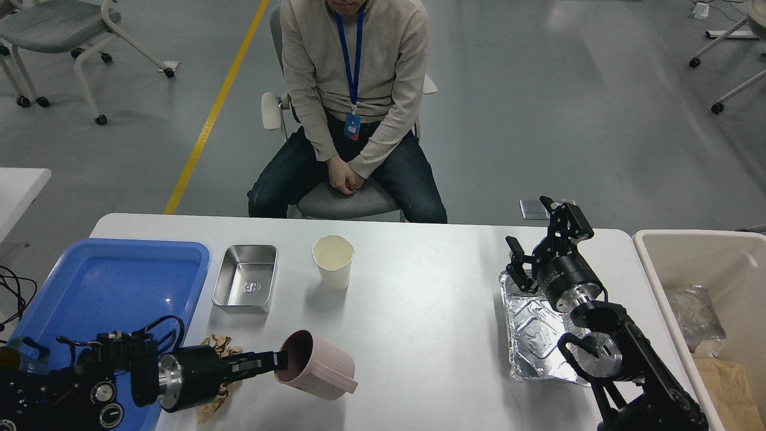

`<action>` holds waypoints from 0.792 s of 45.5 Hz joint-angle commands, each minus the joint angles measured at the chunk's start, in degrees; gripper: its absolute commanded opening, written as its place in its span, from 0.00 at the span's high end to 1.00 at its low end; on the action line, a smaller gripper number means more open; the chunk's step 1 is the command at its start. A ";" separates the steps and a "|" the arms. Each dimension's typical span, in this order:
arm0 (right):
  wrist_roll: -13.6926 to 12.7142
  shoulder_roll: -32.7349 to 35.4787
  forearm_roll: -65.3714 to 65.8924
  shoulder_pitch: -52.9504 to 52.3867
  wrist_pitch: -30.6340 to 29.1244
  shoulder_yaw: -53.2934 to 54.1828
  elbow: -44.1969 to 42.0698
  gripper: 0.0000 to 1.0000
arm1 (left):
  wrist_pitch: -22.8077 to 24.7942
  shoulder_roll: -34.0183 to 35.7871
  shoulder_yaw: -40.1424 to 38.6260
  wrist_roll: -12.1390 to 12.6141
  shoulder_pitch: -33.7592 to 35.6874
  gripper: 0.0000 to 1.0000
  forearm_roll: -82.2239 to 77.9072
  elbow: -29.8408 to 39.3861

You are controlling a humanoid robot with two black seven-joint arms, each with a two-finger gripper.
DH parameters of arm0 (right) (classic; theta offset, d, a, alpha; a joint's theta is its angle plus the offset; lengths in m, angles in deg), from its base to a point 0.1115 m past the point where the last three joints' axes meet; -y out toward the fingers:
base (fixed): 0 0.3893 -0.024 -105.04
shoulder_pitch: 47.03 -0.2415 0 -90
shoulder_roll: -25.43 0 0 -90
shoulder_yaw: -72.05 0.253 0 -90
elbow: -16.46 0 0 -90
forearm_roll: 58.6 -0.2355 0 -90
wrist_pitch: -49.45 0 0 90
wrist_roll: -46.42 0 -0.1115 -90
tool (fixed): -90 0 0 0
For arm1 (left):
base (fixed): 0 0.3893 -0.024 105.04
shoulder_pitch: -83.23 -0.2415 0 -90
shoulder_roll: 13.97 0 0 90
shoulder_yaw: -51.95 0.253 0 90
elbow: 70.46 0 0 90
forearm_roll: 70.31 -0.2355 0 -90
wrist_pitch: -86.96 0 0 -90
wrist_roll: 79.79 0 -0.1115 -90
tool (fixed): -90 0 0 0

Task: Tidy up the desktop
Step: 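Grasp the pink mug with the left gripper and lift it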

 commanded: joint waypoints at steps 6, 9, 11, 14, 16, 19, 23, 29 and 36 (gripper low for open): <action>0.00 -0.28 0.00 -0.18 0.00 -0.09 0.00 0.00 | 0.72 10.54 -0.26 -0.17 4.22 1.00 -0.27 3.61; 0.00 -0.28 0.00 -0.27 0.00 -0.09 0.00 0.00 | 1.24 13.88 -0.17 -0.17 5.01 1.00 -0.35 4.40; 0.00 -0.28 0.00 -0.27 0.00 -0.09 0.00 0.00 | 1.86 16.17 -0.26 -0.26 5.71 1.00 -0.53 4.84; 0.00 -0.28 0.00 -0.27 0.00 -0.26 0.00 0.00 | 3.44 19.59 -0.26 -0.26 6.59 1.00 -0.70 5.72; 0.00 -0.20 0.09 -0.27 0.00 -0.35 0.00 0.00 | 4.58 21.88 -0.43 -0.61 7.03 1.00 -1.49 6.16; 0.00 -0.20 0.00 -0.27 0.00 -0.44 0.00 0.00 | 5.90 24.87 -0.61 -1.31 7.82 1.00 -2.90 6.60; 0.00 -0.02 0.00 -0.35 0.00 -0.44 0.00 0.00 | 6.96 28.74 -0.78 -1.49 8.35 1.00 -3.25 7.04; 0.00 0.16 0.00 -0.44 -0.17 -0.53 -0.09 0.00 | 9.77 35.50 -0.96 -1.84 8.62 1.00 -4.22 7.39; 0.00 0.16 0.00 -0.62 -0.26 -0.53 -0.09 0.00 | 10.47 39.55 -0.87 -2.20 8.18 1.00 -6.59 7.22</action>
